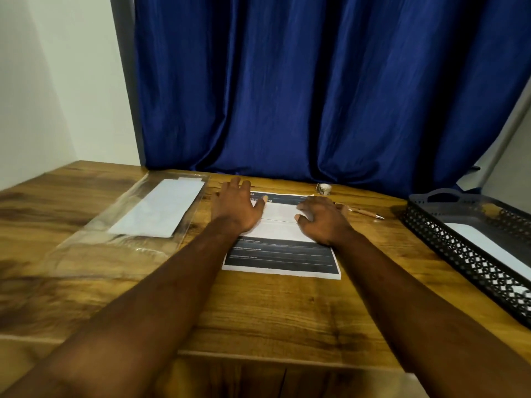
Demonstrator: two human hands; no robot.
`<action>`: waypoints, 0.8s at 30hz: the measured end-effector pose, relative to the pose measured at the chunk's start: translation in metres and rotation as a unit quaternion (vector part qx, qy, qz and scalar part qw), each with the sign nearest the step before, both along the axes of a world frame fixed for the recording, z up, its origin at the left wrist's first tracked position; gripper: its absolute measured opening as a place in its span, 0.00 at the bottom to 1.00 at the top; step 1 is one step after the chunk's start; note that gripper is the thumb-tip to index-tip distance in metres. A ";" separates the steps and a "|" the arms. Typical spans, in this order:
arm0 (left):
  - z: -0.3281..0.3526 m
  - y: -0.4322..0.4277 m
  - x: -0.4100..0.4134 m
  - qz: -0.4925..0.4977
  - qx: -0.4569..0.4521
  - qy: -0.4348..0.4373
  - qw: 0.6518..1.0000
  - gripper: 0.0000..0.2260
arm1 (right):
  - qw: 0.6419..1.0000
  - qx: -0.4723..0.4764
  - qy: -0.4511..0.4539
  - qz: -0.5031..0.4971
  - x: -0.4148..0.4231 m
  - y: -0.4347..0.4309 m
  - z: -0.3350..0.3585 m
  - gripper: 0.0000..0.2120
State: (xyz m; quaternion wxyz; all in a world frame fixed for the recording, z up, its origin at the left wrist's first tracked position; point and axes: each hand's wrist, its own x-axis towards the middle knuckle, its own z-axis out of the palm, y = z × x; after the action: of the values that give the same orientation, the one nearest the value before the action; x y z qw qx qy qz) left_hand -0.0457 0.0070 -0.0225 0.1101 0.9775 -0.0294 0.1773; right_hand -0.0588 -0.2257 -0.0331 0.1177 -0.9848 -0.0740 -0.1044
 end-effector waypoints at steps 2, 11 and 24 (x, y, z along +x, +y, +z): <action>0.013 0.010 -0.005 0.068 0.037 0.019 0.997 0.35 | 0.999 0.011 -0.024 0.022 -0.001 0.001 0.005 0.22; 0.035 0.072 -0.035 0.194 0.051 0.164 0.966 0.38 | 0.991 -0.004 0.015 0.134 0.003 0.070 0.041 0.26; 0.073 0.158 -0.046 0.041 0.056 0.392 0.918 0.28 | 0.977 -0.011 0.053 0.208 -0.030 0.154 0.040 0.25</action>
State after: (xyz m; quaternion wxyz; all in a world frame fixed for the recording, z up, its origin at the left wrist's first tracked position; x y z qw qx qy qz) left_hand -0.0913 0.1649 0.0503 0.0501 0.9737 0.0460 -0.2173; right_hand -0.0887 -0.0717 0.0067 0.1299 -0.9532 -0.2719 -0.0241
